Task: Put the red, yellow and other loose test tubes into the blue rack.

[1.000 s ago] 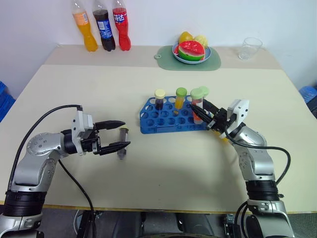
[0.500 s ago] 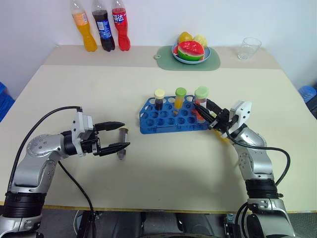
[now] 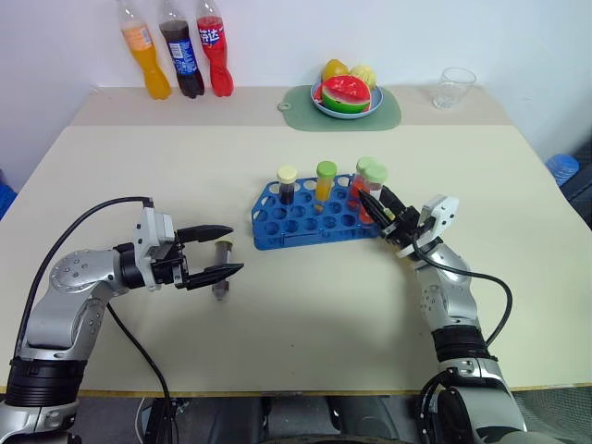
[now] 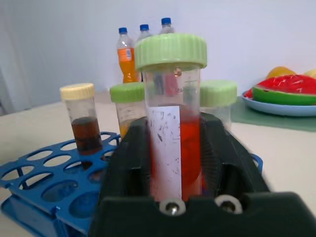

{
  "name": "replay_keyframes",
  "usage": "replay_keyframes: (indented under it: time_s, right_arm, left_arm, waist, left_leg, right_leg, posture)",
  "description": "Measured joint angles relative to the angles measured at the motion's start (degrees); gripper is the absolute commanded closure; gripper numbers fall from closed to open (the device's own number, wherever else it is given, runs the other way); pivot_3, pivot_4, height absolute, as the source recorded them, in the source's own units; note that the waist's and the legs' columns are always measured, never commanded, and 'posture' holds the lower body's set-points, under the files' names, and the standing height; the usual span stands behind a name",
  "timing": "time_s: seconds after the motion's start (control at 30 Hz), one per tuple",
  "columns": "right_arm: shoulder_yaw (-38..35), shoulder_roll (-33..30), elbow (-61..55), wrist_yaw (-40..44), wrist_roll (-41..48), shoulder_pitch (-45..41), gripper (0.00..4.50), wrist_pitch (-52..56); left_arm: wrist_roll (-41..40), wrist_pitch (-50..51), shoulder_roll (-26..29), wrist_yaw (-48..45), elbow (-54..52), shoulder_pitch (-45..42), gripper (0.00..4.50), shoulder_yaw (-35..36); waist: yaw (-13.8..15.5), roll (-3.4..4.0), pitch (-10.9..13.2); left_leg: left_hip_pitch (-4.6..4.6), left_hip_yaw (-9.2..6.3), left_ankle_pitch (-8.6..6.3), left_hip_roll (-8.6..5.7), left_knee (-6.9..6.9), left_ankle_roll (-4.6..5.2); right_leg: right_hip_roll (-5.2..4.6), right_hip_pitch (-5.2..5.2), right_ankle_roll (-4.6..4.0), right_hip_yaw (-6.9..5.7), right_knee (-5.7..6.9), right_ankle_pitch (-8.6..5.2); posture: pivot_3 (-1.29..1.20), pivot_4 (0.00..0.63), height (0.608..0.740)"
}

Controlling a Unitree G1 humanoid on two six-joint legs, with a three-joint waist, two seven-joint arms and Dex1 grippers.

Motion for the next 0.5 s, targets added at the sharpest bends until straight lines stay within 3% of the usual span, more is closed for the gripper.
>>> replay_keyframes:
  time_s: [0.1,0.13,0.27,0.37,0.5]
  right_arm:
    - [0.9,0.0,0.5,-0.9,-2.1,0.9,0.29,-1.7]
    - [1.2,-0.3,0.5,-1.6,-3.2,1.2,0.07,-2.2]
    - [1.7,-3.7,-4.3,-3.9,-6.7,3.8,0.07,-2.5]
    - [1.4,-9.1,-14.2,-4.2,-6.7,6.2,0.07,3.4]
    - [-0.3,-21.8,-28.8,-1.2,-2.2,12.5,0.07,19.3]
  left_arm:
    - [0.0,0.0,0.0,0.0,0.0,0.0,0.92,0.0]
    - [0.0,0.0,0.0,0.0,0.0,0.0,0.92,0.0]
    - [0.0,0.0,-0.2,0.3,0.0,0.0,0.92,0.0]
    - [0.0,0.0,-0.7,0.5,0.0,0.0,0.92,0.0]
    - [0.0,-0.1,-1.2,0.7,-0.1,-0.1,0.92,-0.2]
  waist:
    - [0.0,0.01,0.0]
    - [0.1,0.01,0.0]
    - [0.4,0.05,0.0]
    - [0.4,0.03,0.0]
    - [0.8,0.05,0.0]
  left_leg:
    - [0.00,0.00,0.00,-0.01,-0.02,0.00]
    - [-0.01,-0.01,0.00,-0.02,-0.01,0.00]
    - [-0.03,-0.02,0.00,-0.08,-0.01,0.00]
    - [-0.04,-0.07,0.00,-0.07,-0.01,0.00]
    - [-0.05,-0.02,-0.01,-0.08,-0.02,0.02]
  right_leg:
    - [-0.03,0.00,0.00,0.00,0.00,0.00]
    - [-0.06,-0.01,0.00,0.00,0.00,0.00]
    - [-0.15,-0.01,0.00,0.00,-0.01,0.00]
    - [-0.14,-0.01,0.00,0.02,-0.03,0.00]
    - [-0.12,0.00,-0.02,0.02,-0.07,-0.03]
  posture:
    - [0.00,0.150,0.740]
    - [0.00,0.150,0.740]
    - [0.00,0.150,0.740]
    - [0.00,0.150,0.740]
    - [0.00,0.150,0.740]
